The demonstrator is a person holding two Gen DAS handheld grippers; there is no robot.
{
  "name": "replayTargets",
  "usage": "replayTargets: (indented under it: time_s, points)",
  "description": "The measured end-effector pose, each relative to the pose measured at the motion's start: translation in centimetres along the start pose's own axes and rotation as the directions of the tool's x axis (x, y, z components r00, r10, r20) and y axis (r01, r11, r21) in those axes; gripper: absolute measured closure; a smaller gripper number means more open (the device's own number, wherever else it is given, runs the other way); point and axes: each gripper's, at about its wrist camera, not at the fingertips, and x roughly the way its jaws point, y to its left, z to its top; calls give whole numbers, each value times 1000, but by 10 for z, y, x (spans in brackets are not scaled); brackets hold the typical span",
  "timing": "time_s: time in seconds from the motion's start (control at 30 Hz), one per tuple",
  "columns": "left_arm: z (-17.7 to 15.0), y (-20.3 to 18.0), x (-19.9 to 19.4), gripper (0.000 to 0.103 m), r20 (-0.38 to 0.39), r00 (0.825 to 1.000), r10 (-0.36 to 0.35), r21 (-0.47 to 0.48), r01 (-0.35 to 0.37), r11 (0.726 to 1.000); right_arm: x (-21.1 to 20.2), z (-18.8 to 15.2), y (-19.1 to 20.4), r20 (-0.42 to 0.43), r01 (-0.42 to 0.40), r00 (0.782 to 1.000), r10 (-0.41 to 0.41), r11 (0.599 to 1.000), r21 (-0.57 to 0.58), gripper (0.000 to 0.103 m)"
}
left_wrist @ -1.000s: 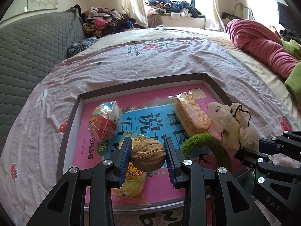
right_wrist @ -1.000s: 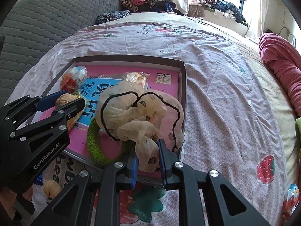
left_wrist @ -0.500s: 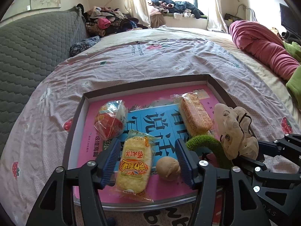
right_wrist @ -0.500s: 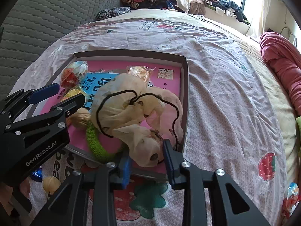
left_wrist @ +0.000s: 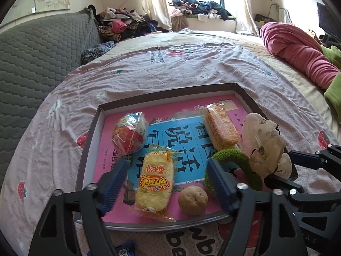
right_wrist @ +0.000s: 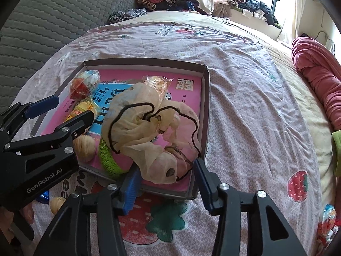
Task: Organize objects
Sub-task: 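Open the left tool on the walnut while the right tool releases the scrunchie in the tray, then raise both open tools and pull them back away from the tray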
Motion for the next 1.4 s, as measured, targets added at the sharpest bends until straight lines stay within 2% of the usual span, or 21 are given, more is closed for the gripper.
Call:
replayTargets:
  time_s: [0.13,0.67,0.93,1.4]
  points:
    - [0,1,-4,22,0,1000,-7,0,7,1000,-5,1,1,7,12,1000,-12,1000,-4,46]
    - [-1,10,-19,19,-3,1000,-16,-13,16,1000,-16,-2,5,-1,14,1000,-14,1000,-16,44]
    - [1,15,-29,18,4,1000,-23,-20,24,1000,-31,-1,9,20,19,1000,-18,1000,-24,36]
    - [13,29,-66,18,42,999,-6,-27,7,1000,-71,9,16,73,23,997,-22,1000,-19,35]
